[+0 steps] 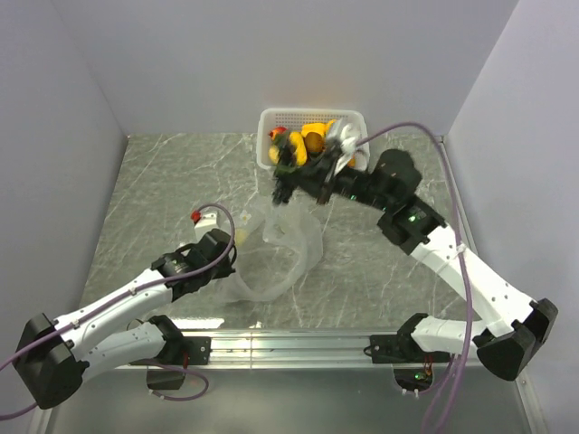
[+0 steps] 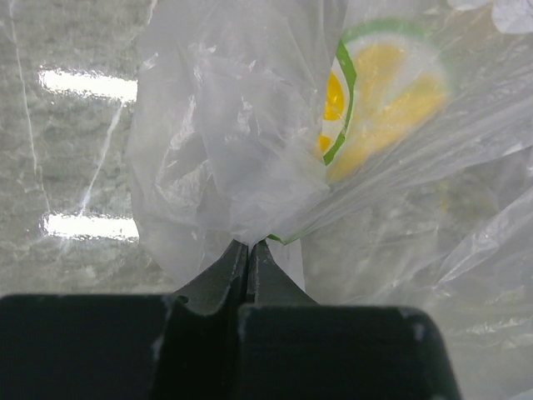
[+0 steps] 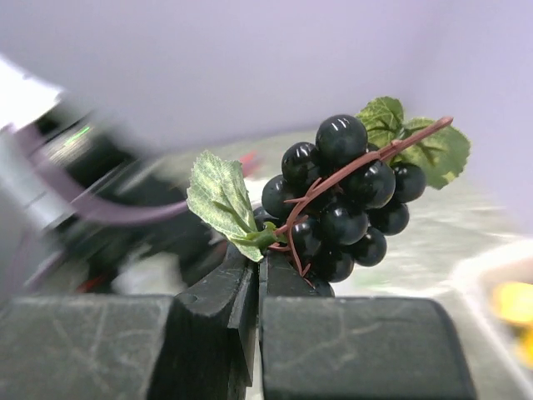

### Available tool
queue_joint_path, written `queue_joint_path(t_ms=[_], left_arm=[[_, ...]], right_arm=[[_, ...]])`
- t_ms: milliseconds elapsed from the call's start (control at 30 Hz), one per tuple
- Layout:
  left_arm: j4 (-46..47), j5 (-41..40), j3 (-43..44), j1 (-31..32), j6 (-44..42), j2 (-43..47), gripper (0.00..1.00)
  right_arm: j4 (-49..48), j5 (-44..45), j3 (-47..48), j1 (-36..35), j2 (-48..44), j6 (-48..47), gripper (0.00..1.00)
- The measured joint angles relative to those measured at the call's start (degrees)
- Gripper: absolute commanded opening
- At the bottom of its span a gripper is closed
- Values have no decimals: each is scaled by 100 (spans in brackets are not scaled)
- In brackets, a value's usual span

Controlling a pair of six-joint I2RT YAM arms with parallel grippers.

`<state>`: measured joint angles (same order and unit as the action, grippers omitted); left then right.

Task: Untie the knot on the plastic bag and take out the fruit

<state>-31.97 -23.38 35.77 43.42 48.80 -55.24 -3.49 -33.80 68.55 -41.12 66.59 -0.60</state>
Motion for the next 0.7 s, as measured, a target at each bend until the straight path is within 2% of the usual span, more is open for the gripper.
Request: queue_joint_path(t_ms=[133,233,333,533,633,667,700], left_arm=[[-2,76,-96,0,46,153,0],[9,114,-105,0,46,240,1],[15,140,-105,0,46,304,0],[-4,83,-120,0,92,619,1],[-15,-9,-120,0,164,767,1],[-20,-39,-120,0,173,787,1],[-31,-68,-120,0,186,800,1]], right_arm=[[-243,654,494,732,103,149,0],[-356,1174,1088,1217,584,186,0],[-511,1679,1818,1572,1530,177,0],[-409,2542,3097,2000,3995,160,2],[-94,2966,3744,2087,5176,162,23],[28,3075,3965,2107,5517,155,45],[129,3158,4138,2116,5744,155,55]])
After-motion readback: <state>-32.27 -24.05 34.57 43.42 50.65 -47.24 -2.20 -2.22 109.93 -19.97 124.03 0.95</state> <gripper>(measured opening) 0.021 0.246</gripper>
